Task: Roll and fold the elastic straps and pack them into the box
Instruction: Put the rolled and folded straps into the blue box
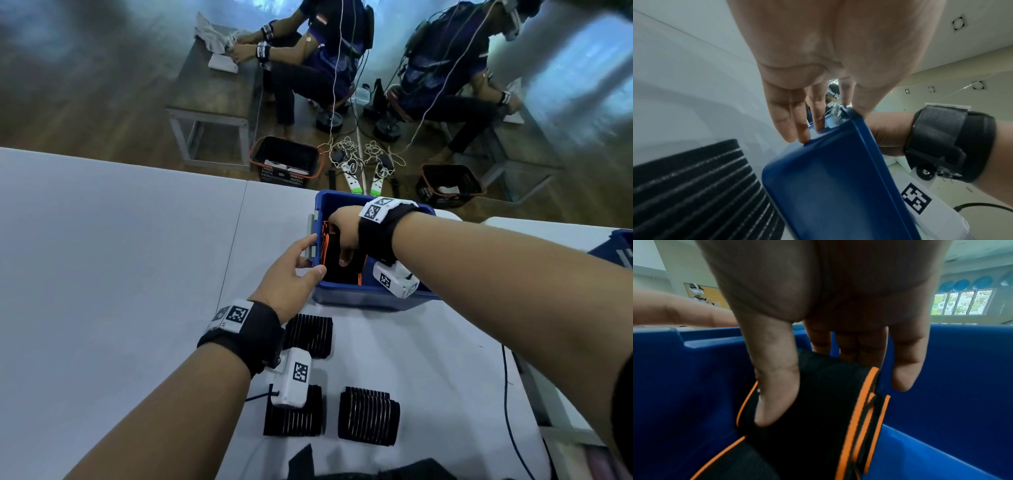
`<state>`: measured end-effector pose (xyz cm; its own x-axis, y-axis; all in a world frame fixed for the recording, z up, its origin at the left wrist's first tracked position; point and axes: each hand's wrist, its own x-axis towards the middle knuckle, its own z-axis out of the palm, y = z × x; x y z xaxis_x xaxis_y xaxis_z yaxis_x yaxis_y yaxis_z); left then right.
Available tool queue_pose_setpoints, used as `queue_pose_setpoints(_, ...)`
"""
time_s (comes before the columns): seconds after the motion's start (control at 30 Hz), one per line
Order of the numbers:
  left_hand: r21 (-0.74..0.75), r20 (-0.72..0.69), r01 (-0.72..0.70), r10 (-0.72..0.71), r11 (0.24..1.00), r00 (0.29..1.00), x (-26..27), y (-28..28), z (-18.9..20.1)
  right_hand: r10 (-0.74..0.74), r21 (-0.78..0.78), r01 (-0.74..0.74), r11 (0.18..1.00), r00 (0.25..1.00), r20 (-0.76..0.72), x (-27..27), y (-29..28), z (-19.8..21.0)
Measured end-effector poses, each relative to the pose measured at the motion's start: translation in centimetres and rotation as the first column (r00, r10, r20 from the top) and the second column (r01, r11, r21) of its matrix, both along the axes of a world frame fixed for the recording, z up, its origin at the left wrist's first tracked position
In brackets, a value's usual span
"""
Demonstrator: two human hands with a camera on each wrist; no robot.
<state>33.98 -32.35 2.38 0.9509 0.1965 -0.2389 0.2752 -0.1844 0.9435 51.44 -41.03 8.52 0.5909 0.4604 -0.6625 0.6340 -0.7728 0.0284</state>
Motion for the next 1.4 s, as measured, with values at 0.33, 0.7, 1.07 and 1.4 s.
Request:
queue_pose_setpoints(0.33, 0.015, 0.010, 0.008, -0.008, 1.000, 1.000, -0.1, 0.0, -0.1, -0.133, 0.271, 0.094, 0.958, 0.982, 0.131, -1.0, -3.4, 3.9)
queue_pose_setpoints(0.7, -0.026, 0.007, 0.008, -0.007, 1.000, 1.000, -0.1, -0.2, 0.3, -0.267, 0.602, 0.332, 0.726, 0.943, -0.199, -16.5, -16.2, 1.3)
queue_pose_setpoints(1.07, 0.013, -0.014, 0.027, -0.027, 1.000, 1.000, 0.0, -0.3, 0.6, -0.389, 0.309, 0.481, 0.821, 0.866, -0.316, -23.1, -20.5, -8.0)
queue_pose_setpoints(1.4, 0.018, -0.034, 0.072, -0.071, 0.997, 0.997, 0.6, -0.7, 1.1, -0.399, 0.357, 0.491, 0.794, 0.865, -0.303, -23.5, -20.2, -8.2)
